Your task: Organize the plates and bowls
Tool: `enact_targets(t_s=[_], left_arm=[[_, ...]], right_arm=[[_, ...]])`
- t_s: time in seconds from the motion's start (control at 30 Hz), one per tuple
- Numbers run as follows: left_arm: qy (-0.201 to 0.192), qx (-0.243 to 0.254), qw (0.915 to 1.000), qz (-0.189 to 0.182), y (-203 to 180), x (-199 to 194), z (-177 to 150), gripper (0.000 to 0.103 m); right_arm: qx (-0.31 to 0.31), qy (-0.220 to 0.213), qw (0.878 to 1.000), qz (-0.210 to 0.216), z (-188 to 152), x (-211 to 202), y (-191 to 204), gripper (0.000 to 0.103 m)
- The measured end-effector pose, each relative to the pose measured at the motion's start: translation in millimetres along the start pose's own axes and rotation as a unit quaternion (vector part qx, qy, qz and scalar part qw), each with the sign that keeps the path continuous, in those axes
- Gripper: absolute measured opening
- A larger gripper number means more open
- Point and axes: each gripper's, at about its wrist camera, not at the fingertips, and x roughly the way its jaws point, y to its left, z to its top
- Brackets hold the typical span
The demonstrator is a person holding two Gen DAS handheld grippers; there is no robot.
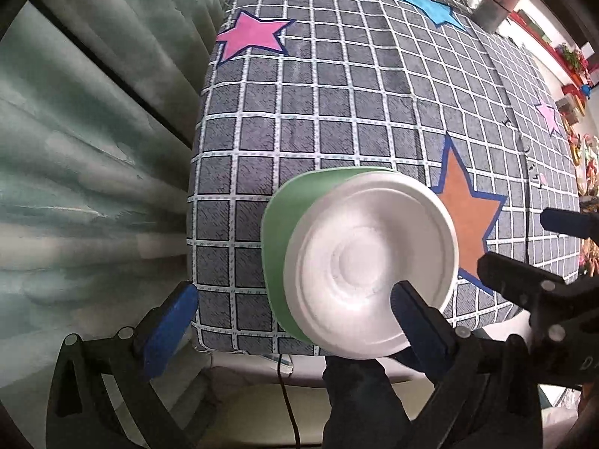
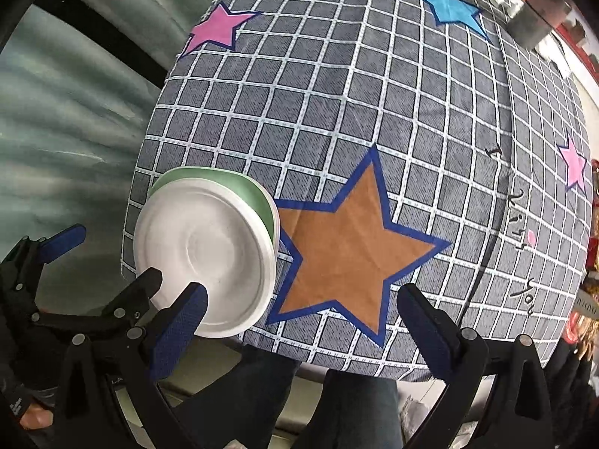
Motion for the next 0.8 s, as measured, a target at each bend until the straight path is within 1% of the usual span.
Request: enact_targets(t_s=[0.07, 0.17, 0.27, 0.37, 0.8], left_arm=[[-0.001, 0.003, 1.0, 0.008, -1.2, -0.9, 0.0, 0.103], [0.0, -0.004, 0.9998, 0.019, 2.0, -3.7, 1.0, 0.103], [0.0, 0.001, 0.9997, 0.025, 2.8, -5.1, 0.9, 0.103], [0.0, -0.006, 0.9997, 0.024, 3.4, -5.8, 2.0, 0.103], [0.002, -0.003, 0.9994, 0.033, -1.4, -3.4, -2.3, 0.103]], right_arm=[[0.002, 0.003, 1.0, 0.003, 2.1, 2.7, -1.0, 0.102], [-0.001, 0.008, 1.0, 0.011, 5.5, 2.4, -0.1, 0.102], [0.0, 0.003, 1.0, 0.019, 7.8, 1.2, 1.4, 0.102], [-0.008, 0.005, 1.0, 0.015, 6.9, 1.4, 3.3, 0.102], [-0.013, 0.012, 1.0, 0.017, 2.1, 5.8, 3.0, 0.102]])
